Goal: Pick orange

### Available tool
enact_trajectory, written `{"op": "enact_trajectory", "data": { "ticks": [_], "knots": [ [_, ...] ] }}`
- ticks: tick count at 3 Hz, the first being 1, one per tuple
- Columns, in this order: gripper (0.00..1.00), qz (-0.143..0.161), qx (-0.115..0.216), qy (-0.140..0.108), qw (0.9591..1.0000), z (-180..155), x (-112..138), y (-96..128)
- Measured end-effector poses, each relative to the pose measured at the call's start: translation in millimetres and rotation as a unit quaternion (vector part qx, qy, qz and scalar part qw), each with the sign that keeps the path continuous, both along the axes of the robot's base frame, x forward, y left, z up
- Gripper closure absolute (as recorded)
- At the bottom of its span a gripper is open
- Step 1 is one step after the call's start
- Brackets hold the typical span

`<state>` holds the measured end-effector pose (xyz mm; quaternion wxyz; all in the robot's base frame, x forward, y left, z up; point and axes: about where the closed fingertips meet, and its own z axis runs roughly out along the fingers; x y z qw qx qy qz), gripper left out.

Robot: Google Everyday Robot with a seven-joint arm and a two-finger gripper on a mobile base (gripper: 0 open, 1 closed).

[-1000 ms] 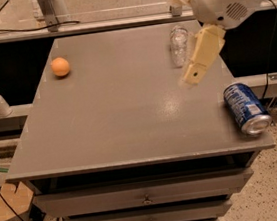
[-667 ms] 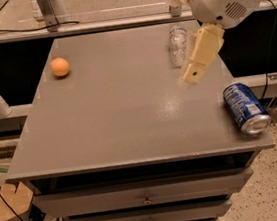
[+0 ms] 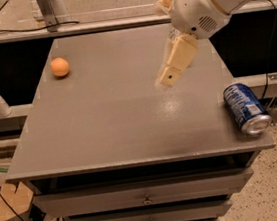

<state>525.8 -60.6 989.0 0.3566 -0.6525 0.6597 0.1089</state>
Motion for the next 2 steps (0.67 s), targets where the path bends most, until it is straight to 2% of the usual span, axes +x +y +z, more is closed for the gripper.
{"op": "enact_trajectory", "data": {
  "ticks": [1, 2],
  "knots": [
    [0.0, 0.001, 0.057, 0.003, 0.9984, -13, 35, 36],
    [0.0, -0.002, 0.108, 0.019, 0.994, -27, 68, 69]
  ]
}}
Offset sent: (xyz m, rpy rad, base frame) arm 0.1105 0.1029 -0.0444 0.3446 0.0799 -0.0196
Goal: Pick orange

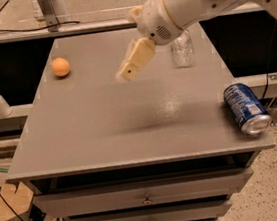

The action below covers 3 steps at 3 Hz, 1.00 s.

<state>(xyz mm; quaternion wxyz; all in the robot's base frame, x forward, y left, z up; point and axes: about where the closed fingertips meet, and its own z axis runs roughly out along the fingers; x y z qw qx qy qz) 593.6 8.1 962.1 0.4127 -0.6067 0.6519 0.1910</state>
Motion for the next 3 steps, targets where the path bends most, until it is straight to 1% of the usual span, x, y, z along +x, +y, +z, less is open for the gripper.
{"op": "enact_trajectory", "data": {
  "ticks": [1, 2, 3],
  "knots": [
    [0.0, 0.017, 0.053, 0.033, 0.9979, -28, 55, 54],
    [0.0, 0.02, 0.054, 0.034, 0.9978, -29, 54, 57],
    [0.0, 0.052, 0.066, 0.039, 0.9957, -40, 56, 90]
  ]
}}
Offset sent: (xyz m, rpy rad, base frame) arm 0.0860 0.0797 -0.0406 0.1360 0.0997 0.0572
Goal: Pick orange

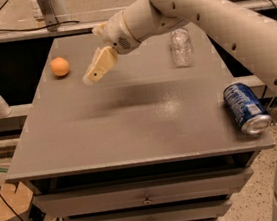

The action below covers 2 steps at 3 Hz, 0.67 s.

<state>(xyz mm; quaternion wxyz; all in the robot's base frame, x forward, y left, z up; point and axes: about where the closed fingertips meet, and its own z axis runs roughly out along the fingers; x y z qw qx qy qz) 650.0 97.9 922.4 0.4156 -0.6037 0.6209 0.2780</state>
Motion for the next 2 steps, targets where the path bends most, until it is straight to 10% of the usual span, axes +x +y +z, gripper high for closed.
{"op": "enact_trajectory", "data": {
  "ticks": [2],
  "knots": [
    [0.0, 0.044, 0.036, 0.03, 0.9979, -32, 16, 66]
  ]
}}
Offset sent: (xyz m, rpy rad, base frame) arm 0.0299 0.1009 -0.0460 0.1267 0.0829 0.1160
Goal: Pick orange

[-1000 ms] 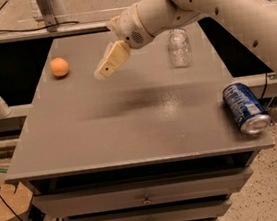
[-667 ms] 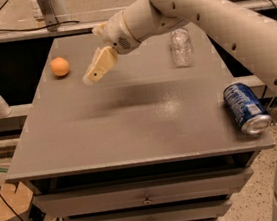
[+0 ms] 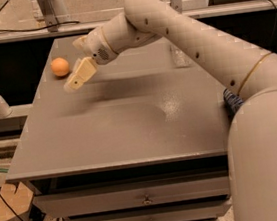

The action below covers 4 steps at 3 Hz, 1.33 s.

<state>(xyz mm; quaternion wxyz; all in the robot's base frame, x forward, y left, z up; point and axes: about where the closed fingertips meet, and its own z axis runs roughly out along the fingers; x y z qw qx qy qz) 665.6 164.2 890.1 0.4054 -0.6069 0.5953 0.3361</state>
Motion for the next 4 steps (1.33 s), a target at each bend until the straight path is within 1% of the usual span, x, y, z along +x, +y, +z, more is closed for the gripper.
{"op": "enact_trajectory", "data": {
  "ticks": [1, 2, 3, 4],
  "knots": [
    [0.0, -0.009, 0.021, 0.001, 0.9997, -12, 10, 23],
    [0.0, -0.036, 0.041, -0.005, 0.9985, -18, 29, 38],
    [0.0, -0.06, 0.059, -0.004, 0.9965, -24, 44, 49],
    [0.0, -0.076, 0.072, 0.005, 0.9945, -32, 59, 60]
  ]
}}
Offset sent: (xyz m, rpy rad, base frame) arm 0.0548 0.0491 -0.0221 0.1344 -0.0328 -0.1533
